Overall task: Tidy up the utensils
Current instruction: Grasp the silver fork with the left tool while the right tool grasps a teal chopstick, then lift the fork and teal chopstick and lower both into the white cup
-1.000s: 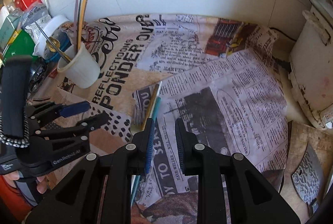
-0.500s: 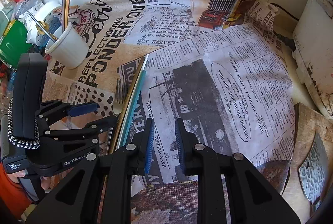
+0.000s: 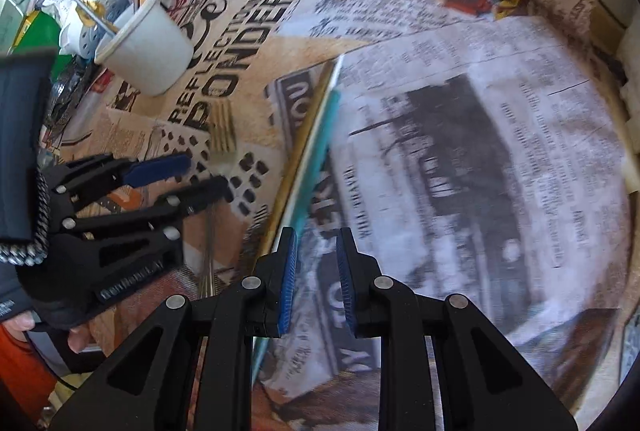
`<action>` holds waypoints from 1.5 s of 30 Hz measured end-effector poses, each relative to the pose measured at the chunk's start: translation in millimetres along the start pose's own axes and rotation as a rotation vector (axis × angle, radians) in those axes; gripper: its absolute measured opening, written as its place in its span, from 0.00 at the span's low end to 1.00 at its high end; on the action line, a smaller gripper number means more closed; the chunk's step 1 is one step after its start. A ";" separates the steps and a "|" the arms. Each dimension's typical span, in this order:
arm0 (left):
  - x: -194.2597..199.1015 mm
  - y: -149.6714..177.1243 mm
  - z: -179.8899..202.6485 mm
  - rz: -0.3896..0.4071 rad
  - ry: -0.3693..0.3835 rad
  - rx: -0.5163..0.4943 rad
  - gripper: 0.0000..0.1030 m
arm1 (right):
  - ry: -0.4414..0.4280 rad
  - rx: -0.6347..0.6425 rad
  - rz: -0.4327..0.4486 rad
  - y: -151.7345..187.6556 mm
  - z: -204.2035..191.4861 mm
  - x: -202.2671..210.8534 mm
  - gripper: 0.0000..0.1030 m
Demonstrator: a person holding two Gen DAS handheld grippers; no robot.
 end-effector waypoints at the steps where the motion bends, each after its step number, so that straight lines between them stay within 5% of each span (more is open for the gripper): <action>1: 0.6 -0.6 -3.4 -0.004 0.003 0.009 0.30 | -0.003 0.007 -0.003 0.8 -2.4 -2.4 0.18; 7: 0.8 -9.3 -11.9 -0.011 0.063 0.064 0.31 | 0.027 0.041 0.003 3.9 -4.7 -3.7 0.16; 13: -2.7 -21.9 -2.6 0.004 0.050 0.064 0.35 | 0.082 0.028 -0.007 5.7 8.5 -1.3 0.07; 25: -9.0 -41.6 12.0 0.037 -0.003 0.059 0.35 | 0.029 -0.003 -0.047 -11.3 15.3 -4.0 0.06; 28: -9.2 -43.0 11.6 0.049 -0.019 0.066 0.25 | 0.045 0.028 -0.060 -17.0 10.8 -6.5 0.06; 33: -9.0 -46.2 8.7 0.046 -0.001 0.061 0.23 | 0.056 0.064 -0.074 -21.7 6.0 -10.4 0.06; 45: 27.2 -37.5 -8.2 0.098 0.080 0.084 0.22 | 0.050 -0.017 0.075 -15.3 4.2 18.2 0.06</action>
Point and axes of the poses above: each gripper's, at about its wrist camera, not at the fingertips, and x roughly against the way its jaws point, z to its right, y to its underside, the point moved 2 cm from there along -x, roughly the way its jaws point, and after that the axes turned 5 degrees about -z, right-handed, at the moved point
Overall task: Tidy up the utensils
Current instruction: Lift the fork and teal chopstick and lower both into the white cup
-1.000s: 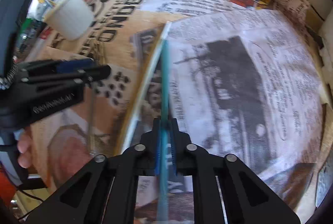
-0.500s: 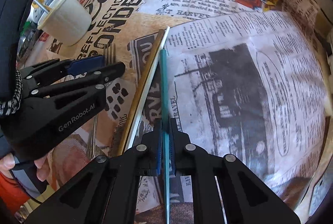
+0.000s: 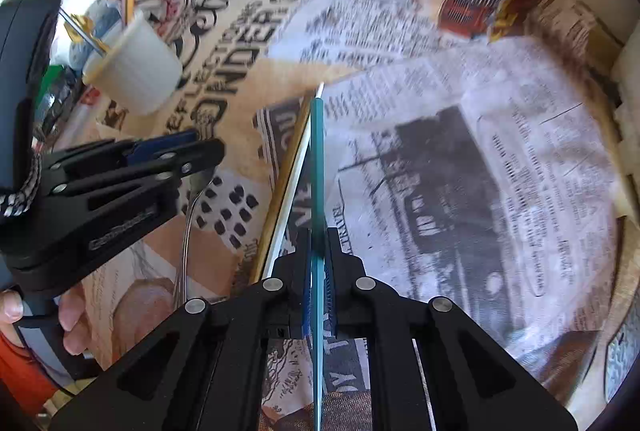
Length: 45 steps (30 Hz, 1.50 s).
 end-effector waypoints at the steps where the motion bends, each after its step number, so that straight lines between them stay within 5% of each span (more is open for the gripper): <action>1: 7.2 1.1 -0.7 0.013 0.007 0.000 0.22 | -0.004 -0.003 0.013 0.3 0.2 4.9 0.06; 9: 61.4 14.3 10.7 0.159 -0.005 -0.037 0.22 | 0.011 -0.026 0.140 0.9 -2.4 51.0 0.06; 27: 134.8 30.6 14.2 0.326 0.017 -0.029 0.22 | 0.042 0.016 0.322 -2.9 -29.6 111.2 0.06; 45: 225.5 13.7 -56.9 0.501 -0.044 0.050 0.22 | 0.002 0.120 0.512 -54.8 -107.9 163.9 0.06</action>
Point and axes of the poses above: each gripper's, at about its wrist camera, not at the fingertips, and x roughly against the way its jaws point, z to its right, y to its underside, the point moved 2 cm from there along -x, roughly the way its jaws point, and after that the axes turned 5 degrees about -z, right-handed, at the moved point
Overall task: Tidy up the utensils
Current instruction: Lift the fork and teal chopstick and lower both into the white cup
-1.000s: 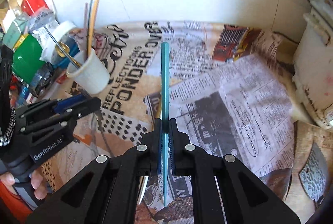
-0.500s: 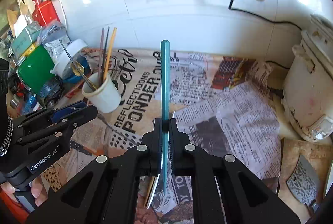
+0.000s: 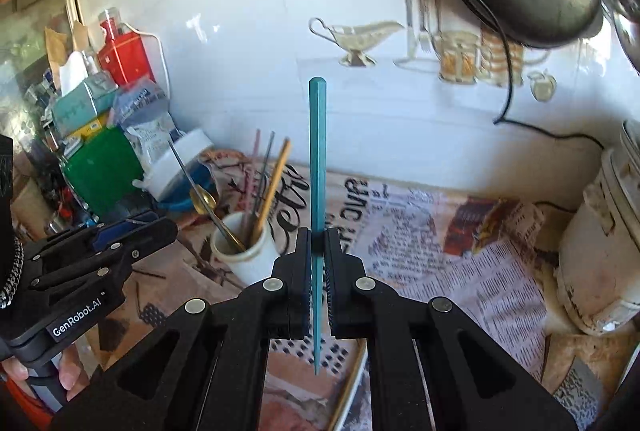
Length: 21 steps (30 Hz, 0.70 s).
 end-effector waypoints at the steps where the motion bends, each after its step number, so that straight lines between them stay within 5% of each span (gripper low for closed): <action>1: 1.3 -3.4 -6.4 0.005 -0.003 0.002 0.22 | -0.004 0.001 0.009 -4.4 -4.1 -1.0 0.06; 21: -30.6 -42.4 -89.0 -0.016 0.025 -0.036 0.22 | -0.002 -0.012 0.089 -68.4 -74.1 -74.7 0.06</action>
Point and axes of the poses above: each gripper's, at about its wrist camera, not at the fingertips, and x roughly against the way its jaws point, z to its right, y to its underside, the point moved 2 cm from there along -x, roughly the way its jaws point, and after that the axes turned 5 degrees about -z, right-handed, at the moved point
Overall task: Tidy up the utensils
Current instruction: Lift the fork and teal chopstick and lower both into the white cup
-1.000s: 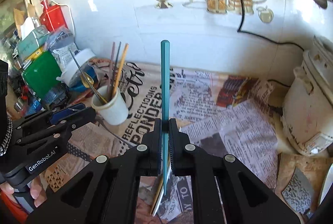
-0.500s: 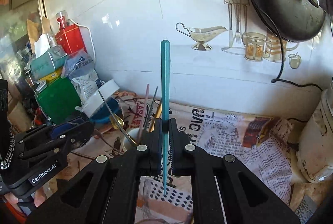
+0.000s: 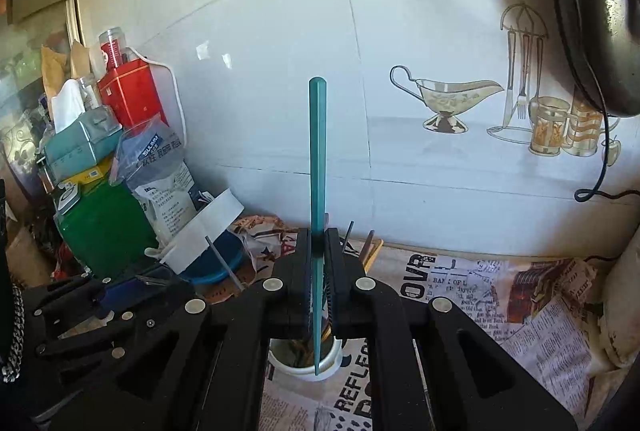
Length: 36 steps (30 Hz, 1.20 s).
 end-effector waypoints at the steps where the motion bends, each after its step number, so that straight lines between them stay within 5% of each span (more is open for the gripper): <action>1: -4.2 -0.7 -3.4 -0.006 0.007 0.001 0.22 | 0.001 -0.004 -0.008 -0.8 -0.8 -6.4 0.06; 14: -67.5 12.0 -18.0 -0.138 0.065 -0.019 0.22 | 0.043 -0.027 -0.107 18.5 -0.9 -69.3 0.06; 27: -100.5 29.3 -23.5 -0.258 0.042 0.012 0.22 | 0.005 -0.026 -0.285 55.5 4.7 -90.6 0.06; 36: -79.2 24.5 -22.2 -0.206 0.000 0.042 0.22 | -0.032 -0.016 -0.327 56.6 10.7 -69.6 0.06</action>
Point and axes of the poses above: each gripper's, at about its wrist camera, not at the fingertips, and x roughly against the way its jaws point, z to its right, y to its underside, the point moved 2 cm from there along -x, roughly the way its jaws point, and after that the axes turned 5 degrees about -z, right-handed, at the moved point
